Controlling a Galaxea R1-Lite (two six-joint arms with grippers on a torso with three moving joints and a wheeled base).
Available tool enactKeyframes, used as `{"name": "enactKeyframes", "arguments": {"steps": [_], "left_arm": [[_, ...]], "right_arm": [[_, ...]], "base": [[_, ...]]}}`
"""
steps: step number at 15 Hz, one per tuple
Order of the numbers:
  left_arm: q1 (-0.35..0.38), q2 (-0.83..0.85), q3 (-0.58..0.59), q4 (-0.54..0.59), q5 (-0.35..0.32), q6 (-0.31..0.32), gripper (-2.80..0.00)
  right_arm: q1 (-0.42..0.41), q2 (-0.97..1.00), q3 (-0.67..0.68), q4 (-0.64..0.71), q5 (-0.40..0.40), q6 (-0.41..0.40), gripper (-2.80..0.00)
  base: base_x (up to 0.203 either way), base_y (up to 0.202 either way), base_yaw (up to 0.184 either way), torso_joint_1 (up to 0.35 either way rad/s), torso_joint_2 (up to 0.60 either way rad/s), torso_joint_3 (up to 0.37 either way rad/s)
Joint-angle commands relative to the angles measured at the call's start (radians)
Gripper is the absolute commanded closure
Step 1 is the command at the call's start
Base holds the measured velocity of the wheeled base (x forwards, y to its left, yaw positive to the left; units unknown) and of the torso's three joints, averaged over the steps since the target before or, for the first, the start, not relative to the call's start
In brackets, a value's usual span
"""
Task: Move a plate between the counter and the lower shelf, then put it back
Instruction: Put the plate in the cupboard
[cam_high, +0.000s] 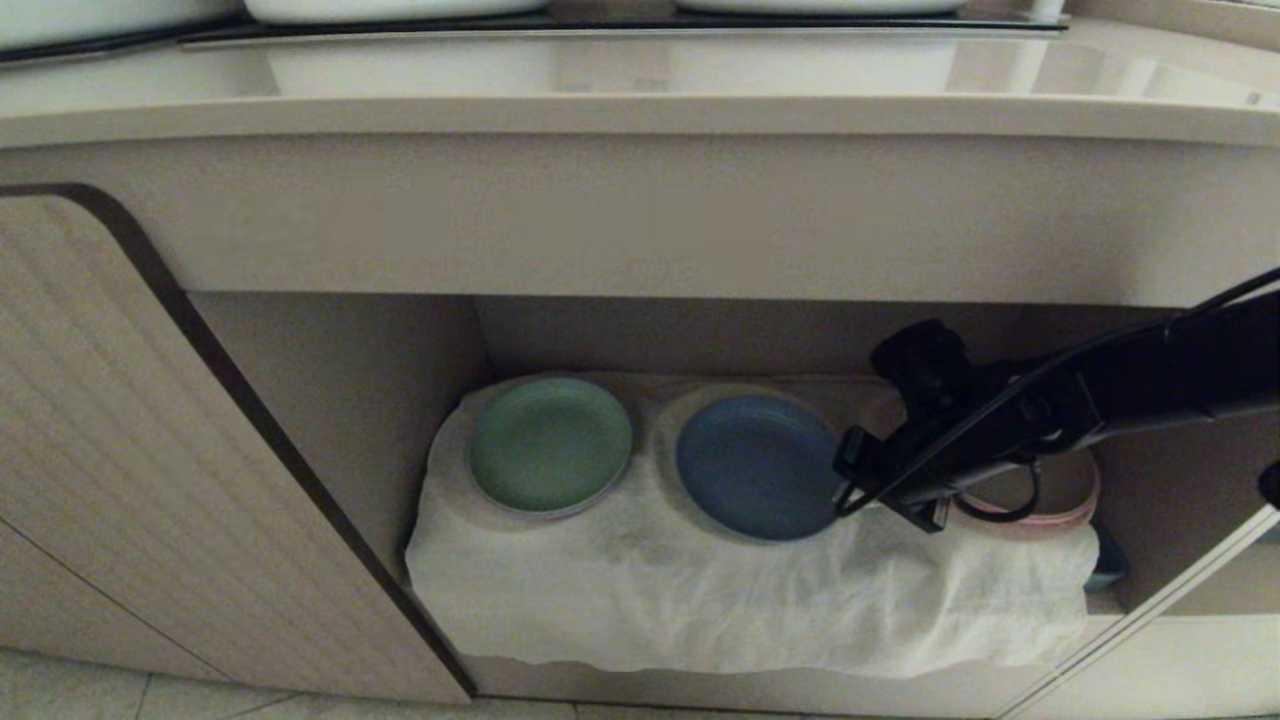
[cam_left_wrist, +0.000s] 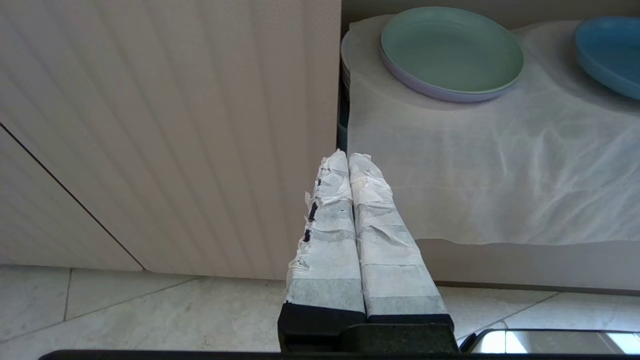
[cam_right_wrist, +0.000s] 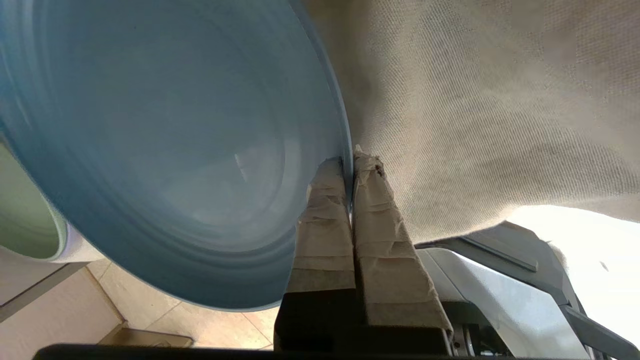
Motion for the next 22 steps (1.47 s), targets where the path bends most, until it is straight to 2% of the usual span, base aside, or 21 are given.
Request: {"name": "enactKeyframes", "arguments": {"steps": [1,5,12,22], "left_arm": [[0.0,0.0,0.0,0.0,0.0,-0.001,0.0],[0.0,0.0,0.0,0.0,0.0,-0.001,0.0],[0.0,0.0,0.0,0.0,0.0,0.0,0.0],[0.0,0.0,0.0,0.0,0.0,-0.001,0.0]], "right_arm": [[-0.002,0.015,-0.022,0.004,0.002,0.008,0.0],[-0.006,0.035,-0.073,0.011,0.002,0.012,0.0],[-0.012,0.038,-0.073,0.059,0.003,0.01,0.0],[-0.011,0.044,-0.084,0.05,0.003,0.007,0.0]], "base": [[0.0,0.0,0.0,0.0,0.0,0.0],[0.0,0.0,0.0,0.0,0.0,0.0],[0.0,0.0,0.0,0.0,0.0,0.0],[0.0,0.0,0.0,0.0,0.0,0.0]]}}
